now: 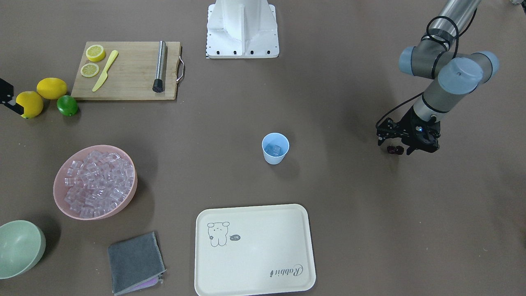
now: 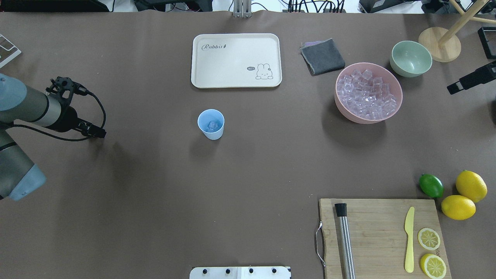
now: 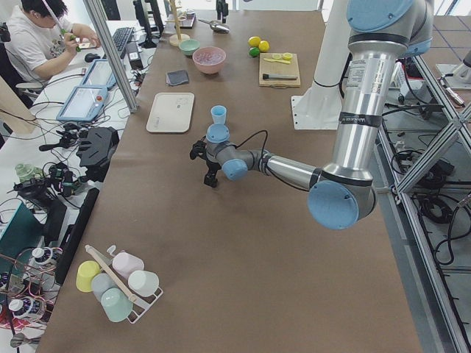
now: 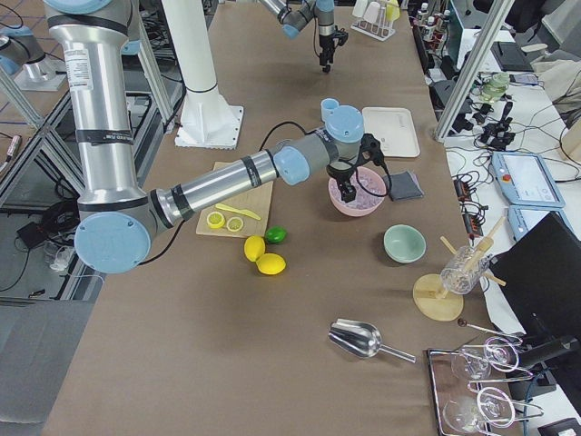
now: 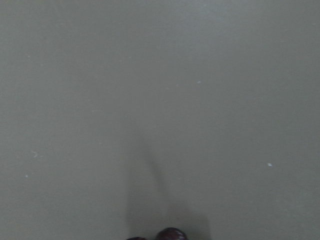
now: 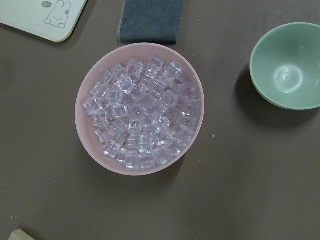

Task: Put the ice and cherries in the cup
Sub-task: 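Grasp the dark cherries with the left gripper while the right arm withdraws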

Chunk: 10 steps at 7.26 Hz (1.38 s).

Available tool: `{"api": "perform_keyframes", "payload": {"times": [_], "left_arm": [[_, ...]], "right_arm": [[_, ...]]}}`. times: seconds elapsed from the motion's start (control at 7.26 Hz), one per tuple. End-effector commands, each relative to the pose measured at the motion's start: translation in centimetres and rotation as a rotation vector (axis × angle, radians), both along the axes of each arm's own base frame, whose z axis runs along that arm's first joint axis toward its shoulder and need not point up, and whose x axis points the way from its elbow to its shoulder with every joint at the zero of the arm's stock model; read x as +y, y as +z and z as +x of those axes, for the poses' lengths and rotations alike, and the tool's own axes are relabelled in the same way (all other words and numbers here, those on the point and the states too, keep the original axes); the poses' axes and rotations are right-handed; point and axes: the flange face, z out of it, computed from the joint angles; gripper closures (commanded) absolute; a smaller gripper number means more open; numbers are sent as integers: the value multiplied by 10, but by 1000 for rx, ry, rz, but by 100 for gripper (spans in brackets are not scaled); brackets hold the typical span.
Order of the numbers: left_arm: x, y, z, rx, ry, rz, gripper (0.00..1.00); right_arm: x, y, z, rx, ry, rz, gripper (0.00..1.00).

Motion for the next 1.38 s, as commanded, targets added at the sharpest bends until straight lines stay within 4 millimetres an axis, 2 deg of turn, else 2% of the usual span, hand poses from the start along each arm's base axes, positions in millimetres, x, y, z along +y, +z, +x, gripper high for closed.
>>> {"api": "perform_keyframes", "payload": {"times": [0.0,0.14,0.28,0.41,0.55,0.69,0.83,0.96,1.1,1.24], "left_arm": [[-6,10,3,-25,-20,-3,16],[-7,9,4,-24,-19,-4,32],[-6,4,3,-17,-18,-1,57],[-6,3,3,-22,-18,-7,90],[-5,4,3,-23,-17,-9,97],[-5,6,1,-25,-19,-10,100],[-3,-8,0,-8,-19,3,100],[-1,-38,-7,-5,-32,-7,100],[4,-94,-10,13,-70,-52,100],[-6,-168,4,60,-83,-117,100]], "right_arm": [[12,16,11,-9,-4,13,9],[14,16,12,-8,-3,15,9],[15,17,12,-8,-3,14,9],[13,18,12,-1,-1,13,9],[13,18,12,0,0,12,9],[13,18,12,0,1,11,9],[13,18,12,-1,3,10,9],[13,18,11,-1,3,7,9],[14,17,11,-3,3,7,9],[12,20,11,0,5,13,9]]}}
